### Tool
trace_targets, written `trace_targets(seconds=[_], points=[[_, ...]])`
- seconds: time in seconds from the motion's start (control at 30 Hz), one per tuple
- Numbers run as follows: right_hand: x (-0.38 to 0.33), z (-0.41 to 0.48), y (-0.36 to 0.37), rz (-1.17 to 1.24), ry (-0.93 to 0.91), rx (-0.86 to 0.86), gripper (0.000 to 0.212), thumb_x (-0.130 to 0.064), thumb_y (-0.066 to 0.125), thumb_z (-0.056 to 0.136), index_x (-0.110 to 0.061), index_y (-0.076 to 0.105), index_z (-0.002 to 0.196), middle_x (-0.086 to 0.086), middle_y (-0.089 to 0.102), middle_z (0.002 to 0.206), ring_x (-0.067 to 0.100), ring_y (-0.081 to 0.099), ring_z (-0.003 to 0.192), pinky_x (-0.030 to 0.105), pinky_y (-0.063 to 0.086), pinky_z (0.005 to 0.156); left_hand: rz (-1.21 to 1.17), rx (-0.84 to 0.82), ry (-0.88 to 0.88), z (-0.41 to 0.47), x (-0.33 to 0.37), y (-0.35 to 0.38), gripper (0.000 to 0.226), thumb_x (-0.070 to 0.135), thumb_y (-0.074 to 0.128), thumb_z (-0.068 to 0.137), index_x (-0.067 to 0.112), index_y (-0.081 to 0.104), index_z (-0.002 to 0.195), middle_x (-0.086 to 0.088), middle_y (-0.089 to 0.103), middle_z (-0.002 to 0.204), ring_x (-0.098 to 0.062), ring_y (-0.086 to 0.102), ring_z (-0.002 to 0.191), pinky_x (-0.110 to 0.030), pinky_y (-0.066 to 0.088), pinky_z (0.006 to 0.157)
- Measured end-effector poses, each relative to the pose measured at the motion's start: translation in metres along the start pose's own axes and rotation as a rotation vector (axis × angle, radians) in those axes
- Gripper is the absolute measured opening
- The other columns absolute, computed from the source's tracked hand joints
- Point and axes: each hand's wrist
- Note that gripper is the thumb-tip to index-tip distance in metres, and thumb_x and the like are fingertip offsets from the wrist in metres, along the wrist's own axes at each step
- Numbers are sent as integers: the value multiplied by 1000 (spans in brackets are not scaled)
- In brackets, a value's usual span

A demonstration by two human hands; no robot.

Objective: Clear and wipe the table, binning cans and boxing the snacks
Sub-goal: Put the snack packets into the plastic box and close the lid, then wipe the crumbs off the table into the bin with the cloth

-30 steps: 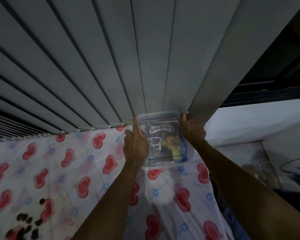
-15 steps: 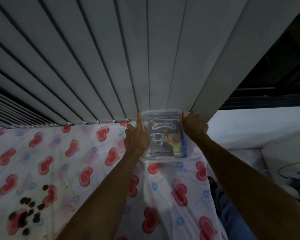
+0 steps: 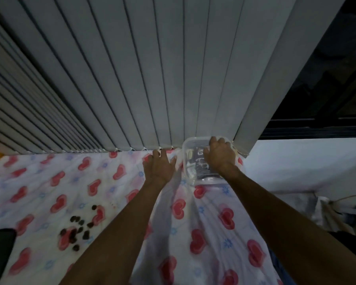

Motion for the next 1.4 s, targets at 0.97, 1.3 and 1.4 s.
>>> trace_targets(seconds=[0.97, 1.3, 1.4], points=[[-275, -423, 159, 131, -338, -339, 47, -42, 48, 97, -12, 45, 133, 15, 57, 120, 33, 60, 104, 42, 54, 84, -37, -112, -331, -373, -373, 2, 60, 58, 39, 101, 14, 44, 142, -16, 48, 138, -38, 47, 127, -52, 39, 106], [-256, -515, 234, 220, -319, -512, 37, -37, 49, 97, -13, 51, 126, 10, 65, 114, 28, 65, 97, 37, 54, 80, -80, -258, -448, -448, -428, 72, 63, 56, 39, 102, 17, 37, 151, -16, 40, 151, -39, 42, 136, -53, 36, 111], [-254, -528, 269, 197, -306, -547, 31, -35, 47, 99, -13, 52, 120, 7, 67, 105, 24, 67, 88, 33, 54, 71, -40, -308, -486, -456, -454, 108, 65, 58, 39, 101, 13, 40, 148, -18, 45, 146, -38, 46, 132, -50, 40, 108]])
Point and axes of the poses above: each hand's wrist, its own z-axis towards the middle knuckle, its own y-axis out of the palm, x = y × z
